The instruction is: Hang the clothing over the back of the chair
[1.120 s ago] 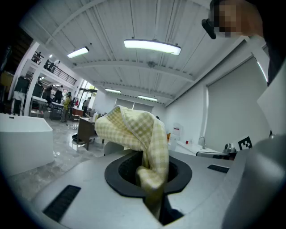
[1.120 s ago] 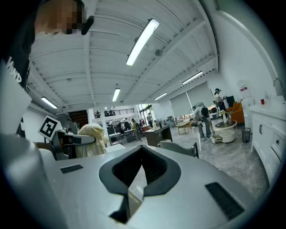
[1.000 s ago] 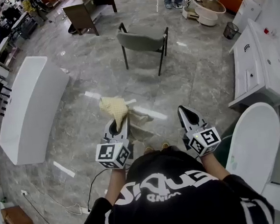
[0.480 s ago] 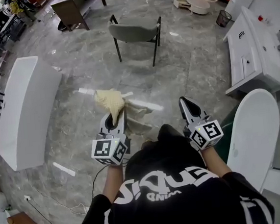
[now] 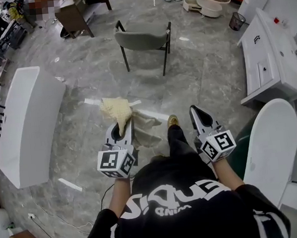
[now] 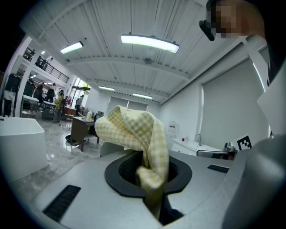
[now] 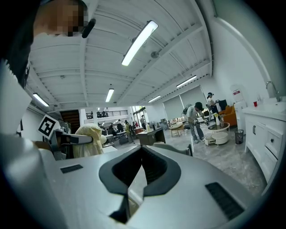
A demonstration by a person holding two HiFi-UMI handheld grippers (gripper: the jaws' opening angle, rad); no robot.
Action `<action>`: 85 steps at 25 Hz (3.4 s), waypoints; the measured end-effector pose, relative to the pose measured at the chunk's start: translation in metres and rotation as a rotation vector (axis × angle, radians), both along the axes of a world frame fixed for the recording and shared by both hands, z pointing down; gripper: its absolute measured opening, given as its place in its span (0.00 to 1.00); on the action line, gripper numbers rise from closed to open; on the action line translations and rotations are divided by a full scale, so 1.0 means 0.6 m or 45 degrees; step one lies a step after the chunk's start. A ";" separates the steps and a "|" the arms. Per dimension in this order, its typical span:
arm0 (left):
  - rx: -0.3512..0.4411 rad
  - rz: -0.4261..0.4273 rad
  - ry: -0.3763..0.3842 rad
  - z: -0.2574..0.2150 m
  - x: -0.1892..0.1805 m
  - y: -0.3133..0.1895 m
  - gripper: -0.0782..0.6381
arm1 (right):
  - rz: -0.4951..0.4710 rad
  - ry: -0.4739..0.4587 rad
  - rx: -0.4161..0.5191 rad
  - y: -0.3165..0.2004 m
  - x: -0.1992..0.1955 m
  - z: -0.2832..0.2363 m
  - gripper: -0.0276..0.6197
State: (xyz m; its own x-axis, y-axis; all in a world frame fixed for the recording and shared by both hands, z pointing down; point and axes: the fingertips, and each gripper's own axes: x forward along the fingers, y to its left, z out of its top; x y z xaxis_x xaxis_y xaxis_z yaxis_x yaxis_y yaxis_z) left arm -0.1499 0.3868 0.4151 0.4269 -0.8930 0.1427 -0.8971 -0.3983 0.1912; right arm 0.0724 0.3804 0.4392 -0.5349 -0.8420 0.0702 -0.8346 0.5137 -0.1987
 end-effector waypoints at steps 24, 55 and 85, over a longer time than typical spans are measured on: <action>-0.015 -0.044 -0.011 -0.018 0.004 -0.296 0.18 | -0.063 -0.017 -0.046 -0.309 0.001 -0.003 0.06; 0.012 -0.225 -0.028 -0.034 0.020 -0.608 0.18 | -0.199 -0.040 -0.065 -0.651 0.039 -0.001 0.06; -0.003 -0.042 -0.040 -0.043 -0.049 -0.935 0.18 | -0.096 -0.035 -0.096 -0.973 -0.052 -0.008 0.06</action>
